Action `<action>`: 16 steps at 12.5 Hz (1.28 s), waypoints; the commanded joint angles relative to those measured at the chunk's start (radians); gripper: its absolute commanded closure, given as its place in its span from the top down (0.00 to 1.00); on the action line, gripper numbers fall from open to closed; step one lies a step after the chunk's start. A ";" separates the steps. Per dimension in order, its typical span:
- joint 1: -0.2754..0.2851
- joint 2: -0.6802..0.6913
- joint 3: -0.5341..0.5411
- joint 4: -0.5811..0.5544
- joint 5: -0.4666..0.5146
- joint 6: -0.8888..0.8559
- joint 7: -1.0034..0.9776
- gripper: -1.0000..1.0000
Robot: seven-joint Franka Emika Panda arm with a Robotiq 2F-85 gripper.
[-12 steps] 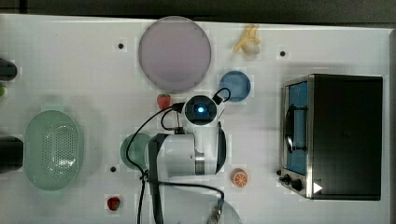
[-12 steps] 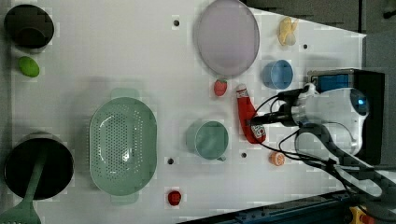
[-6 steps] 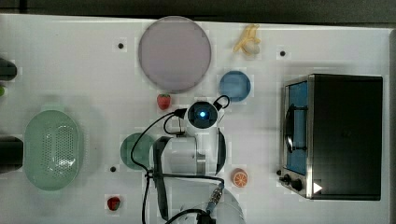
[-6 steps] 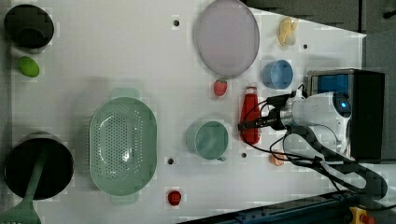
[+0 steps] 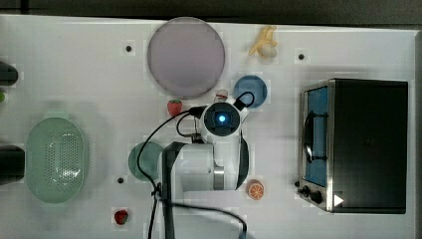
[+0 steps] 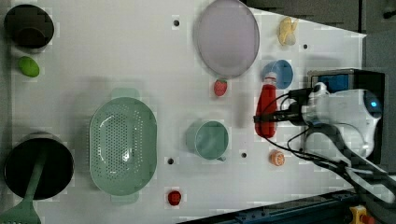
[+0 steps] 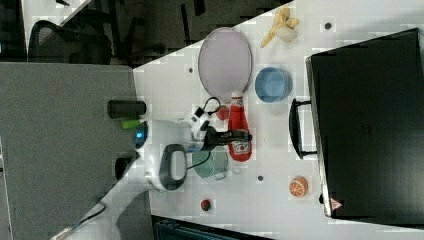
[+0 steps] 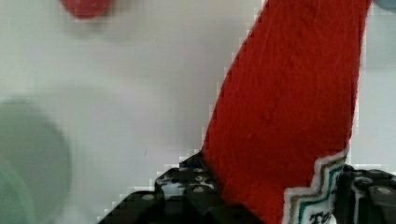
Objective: Pick Ketchup from the table and place it in strainer.
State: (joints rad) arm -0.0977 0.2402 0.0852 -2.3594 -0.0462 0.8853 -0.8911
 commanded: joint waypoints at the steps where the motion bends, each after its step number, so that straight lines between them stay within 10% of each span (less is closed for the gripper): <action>1: 0.013 -0.238 0.023 0.093 0.001 -0.224 -0.006 0.62; 6: 0.057 -0.349 0.160 0.241 0.052 -0.514 0.230 0.62; 16: 0.140 -0.114 0.614 0.296 0.060 -0.223 0.997 0.62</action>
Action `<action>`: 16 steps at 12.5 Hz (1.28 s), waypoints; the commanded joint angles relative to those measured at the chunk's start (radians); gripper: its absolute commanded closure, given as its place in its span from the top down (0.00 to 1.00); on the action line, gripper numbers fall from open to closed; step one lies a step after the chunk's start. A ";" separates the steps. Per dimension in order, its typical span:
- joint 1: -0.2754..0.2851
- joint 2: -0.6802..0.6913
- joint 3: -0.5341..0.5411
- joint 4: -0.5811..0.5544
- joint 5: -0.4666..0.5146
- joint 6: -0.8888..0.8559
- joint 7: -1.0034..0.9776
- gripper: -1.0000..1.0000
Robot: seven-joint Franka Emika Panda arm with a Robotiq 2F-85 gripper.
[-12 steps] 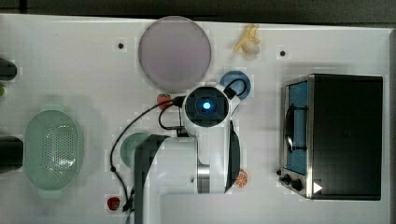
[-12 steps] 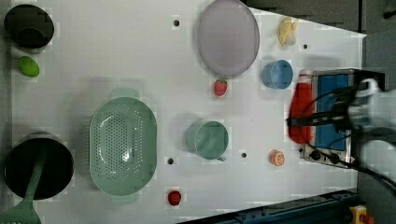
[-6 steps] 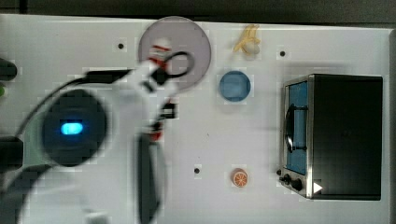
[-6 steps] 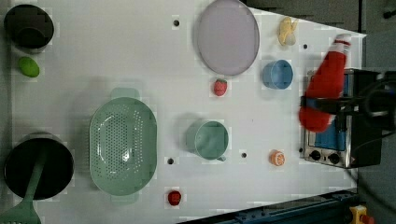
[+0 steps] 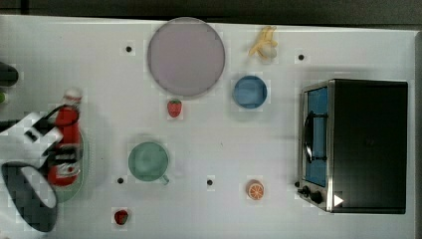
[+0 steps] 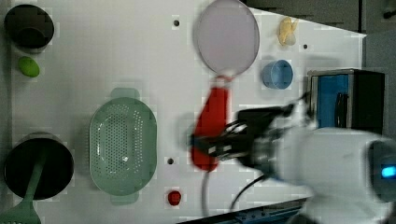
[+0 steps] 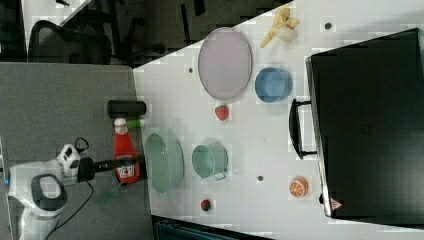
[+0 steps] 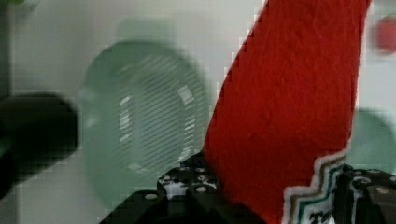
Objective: Pick Ketchup from the table and place it in strainer.
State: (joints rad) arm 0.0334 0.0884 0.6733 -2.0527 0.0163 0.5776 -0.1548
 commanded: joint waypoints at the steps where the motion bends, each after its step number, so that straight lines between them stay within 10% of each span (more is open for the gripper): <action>1: 0.016 0.090 0.049 -0.010 -0.004 0.135 0.323 0.62; 5: 0.052 0.273 0.061 -0.010 -0.029 0.281 0.386 0.98; 9: 0.027 0.207 0.059 -0.008 -0.026 0.224 0.454 1.00; 16: -0.183 -0.182 -0.137 0.062 -0.025 -0.262 0.317 1.00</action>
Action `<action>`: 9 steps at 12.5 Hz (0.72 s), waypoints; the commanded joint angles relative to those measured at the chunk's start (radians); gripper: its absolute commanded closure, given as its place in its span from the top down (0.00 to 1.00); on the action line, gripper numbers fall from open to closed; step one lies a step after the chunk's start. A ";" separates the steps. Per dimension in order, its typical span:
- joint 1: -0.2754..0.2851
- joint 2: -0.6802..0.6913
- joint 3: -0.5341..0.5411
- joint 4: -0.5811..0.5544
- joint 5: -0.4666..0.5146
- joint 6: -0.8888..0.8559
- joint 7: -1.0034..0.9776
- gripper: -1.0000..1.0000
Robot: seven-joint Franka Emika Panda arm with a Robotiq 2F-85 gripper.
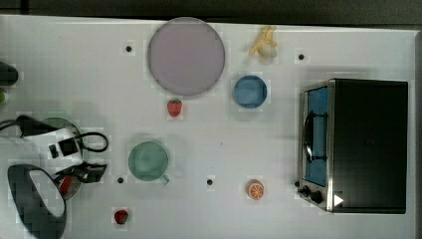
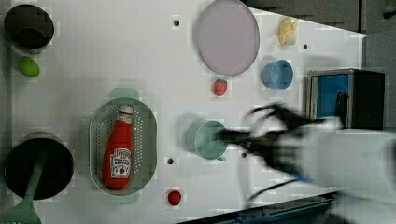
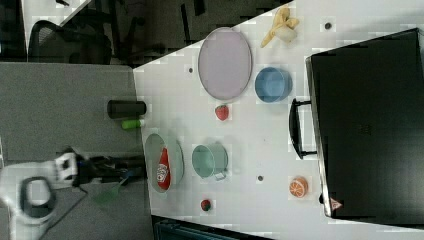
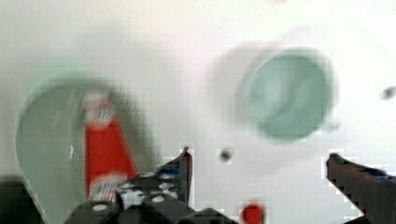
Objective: Pick Ketchup from the table and place it in strainer.
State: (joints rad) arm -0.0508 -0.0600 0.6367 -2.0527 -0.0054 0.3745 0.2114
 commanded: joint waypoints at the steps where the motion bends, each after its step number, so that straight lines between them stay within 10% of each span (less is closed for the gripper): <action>1: -0.117 -0.067 -0.162 0.069 -0.003 -0.097 -0.056 1.00; 9: -0.132 -0.181 -0.471 0.071 -0.001 -0.216 -0.056 1.00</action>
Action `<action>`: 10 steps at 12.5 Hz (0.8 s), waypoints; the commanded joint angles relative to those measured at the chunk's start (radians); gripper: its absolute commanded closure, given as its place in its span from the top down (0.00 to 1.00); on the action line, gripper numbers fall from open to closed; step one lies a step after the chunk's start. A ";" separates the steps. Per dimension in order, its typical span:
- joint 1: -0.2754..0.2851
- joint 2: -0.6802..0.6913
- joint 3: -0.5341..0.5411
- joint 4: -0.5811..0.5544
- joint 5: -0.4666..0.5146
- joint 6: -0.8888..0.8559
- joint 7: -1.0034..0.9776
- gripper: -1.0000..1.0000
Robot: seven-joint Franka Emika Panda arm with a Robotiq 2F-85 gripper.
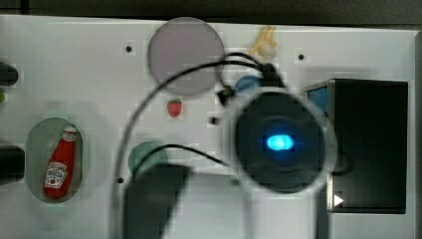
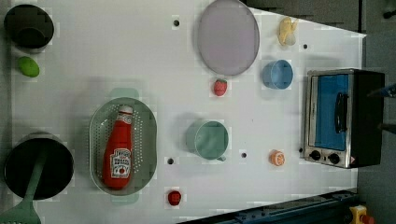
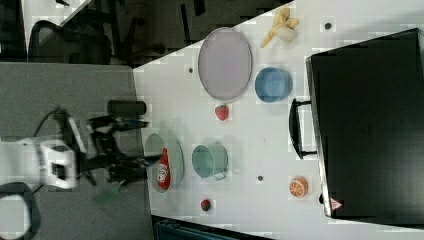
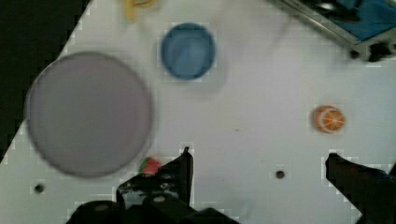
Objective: Pick Ketchup from the table and place it in strainer.
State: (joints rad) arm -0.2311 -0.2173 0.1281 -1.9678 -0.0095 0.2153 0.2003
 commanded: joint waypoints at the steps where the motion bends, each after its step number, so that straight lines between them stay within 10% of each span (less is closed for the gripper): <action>1: 0.049 -0.030 0.037 -0.012 0.009 -0.062 -0.045 1.00; 10: 0.049 -0.032 0.035 -0.018 0.009 -0.060 -0.045 1.00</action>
State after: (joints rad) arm -0.1644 -0.2396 0.1785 -1.9990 -0.0089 0.1700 0.1978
